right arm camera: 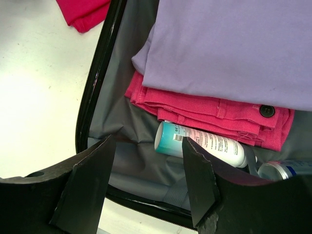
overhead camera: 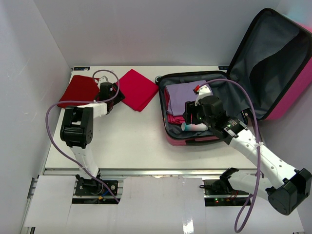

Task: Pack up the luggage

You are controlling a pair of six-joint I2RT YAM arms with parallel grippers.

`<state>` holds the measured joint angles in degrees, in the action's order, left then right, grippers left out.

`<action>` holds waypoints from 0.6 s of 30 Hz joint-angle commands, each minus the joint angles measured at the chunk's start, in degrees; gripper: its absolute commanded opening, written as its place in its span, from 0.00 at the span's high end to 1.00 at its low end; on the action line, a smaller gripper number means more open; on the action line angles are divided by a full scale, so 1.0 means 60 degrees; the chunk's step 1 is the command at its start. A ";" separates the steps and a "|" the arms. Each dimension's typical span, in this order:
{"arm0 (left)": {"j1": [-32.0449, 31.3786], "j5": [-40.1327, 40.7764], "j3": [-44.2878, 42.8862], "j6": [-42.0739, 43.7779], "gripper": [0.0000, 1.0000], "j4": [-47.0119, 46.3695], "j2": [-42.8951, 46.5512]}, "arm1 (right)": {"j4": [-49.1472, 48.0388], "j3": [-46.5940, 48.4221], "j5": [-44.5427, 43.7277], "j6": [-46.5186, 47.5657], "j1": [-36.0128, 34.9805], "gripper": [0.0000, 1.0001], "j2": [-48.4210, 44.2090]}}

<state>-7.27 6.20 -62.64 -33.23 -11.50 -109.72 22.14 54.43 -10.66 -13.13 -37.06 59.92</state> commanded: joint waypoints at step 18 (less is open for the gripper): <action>0.0464 0.0153 -0.0363 -0.0223 0.32 -0.1089 -0.0777 | -0.0334 -0.0119 -0.0348 0.0223 -0.0193 0.35 -0.0599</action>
<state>-4.58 6.37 -62.08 -33.80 -17.52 -113.13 22.17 53.82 -12.32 -12.85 -37.69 58.29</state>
